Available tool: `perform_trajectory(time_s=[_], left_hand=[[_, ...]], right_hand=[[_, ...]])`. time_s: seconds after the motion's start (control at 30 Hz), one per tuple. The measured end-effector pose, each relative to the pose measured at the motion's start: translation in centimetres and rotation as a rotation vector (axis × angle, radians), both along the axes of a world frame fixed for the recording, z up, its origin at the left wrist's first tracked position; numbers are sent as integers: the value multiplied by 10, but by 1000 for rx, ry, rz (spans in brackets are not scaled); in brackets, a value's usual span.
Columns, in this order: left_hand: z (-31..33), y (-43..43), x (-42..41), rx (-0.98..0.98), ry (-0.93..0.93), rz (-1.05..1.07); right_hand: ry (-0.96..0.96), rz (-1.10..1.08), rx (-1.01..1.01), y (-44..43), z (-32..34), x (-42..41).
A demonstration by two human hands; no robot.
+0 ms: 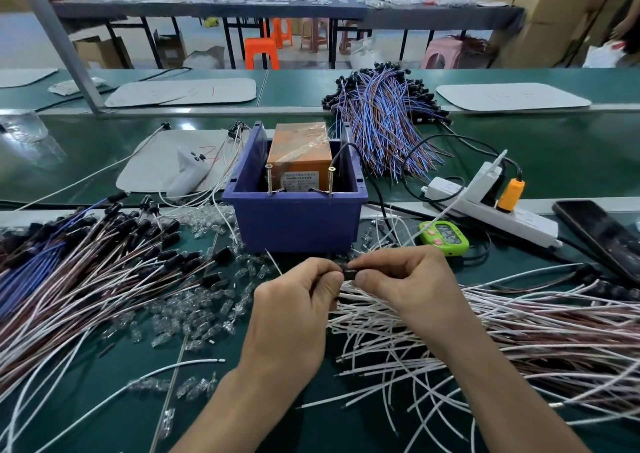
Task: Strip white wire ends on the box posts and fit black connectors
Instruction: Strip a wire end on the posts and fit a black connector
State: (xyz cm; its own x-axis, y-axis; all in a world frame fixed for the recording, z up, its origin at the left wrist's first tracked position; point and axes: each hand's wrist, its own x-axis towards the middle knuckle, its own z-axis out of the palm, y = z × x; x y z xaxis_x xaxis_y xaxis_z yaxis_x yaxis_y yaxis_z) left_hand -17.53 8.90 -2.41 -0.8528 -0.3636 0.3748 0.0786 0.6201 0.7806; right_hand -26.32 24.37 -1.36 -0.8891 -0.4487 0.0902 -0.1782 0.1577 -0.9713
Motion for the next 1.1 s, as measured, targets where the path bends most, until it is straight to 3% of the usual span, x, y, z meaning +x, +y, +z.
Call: perform_trajectory(time_s=[0.27,0.43,0.53,0.83,1.1], left_hand=[[1,-2,-2,181,102,41],[6,-10,-6,522,90,15],[8,-4,-6,611,43,-60],[20,0,2,675,49,-162],[22,3,6,603,59,-197]], right_hand=[[9,-30,-67,0,3,1],[26,-95,-56,6,4,-5],[64,-41,-66,6,4,-4],[-261,221,-436,9,4,-8],[-321,290,-504,10,4,-11]])
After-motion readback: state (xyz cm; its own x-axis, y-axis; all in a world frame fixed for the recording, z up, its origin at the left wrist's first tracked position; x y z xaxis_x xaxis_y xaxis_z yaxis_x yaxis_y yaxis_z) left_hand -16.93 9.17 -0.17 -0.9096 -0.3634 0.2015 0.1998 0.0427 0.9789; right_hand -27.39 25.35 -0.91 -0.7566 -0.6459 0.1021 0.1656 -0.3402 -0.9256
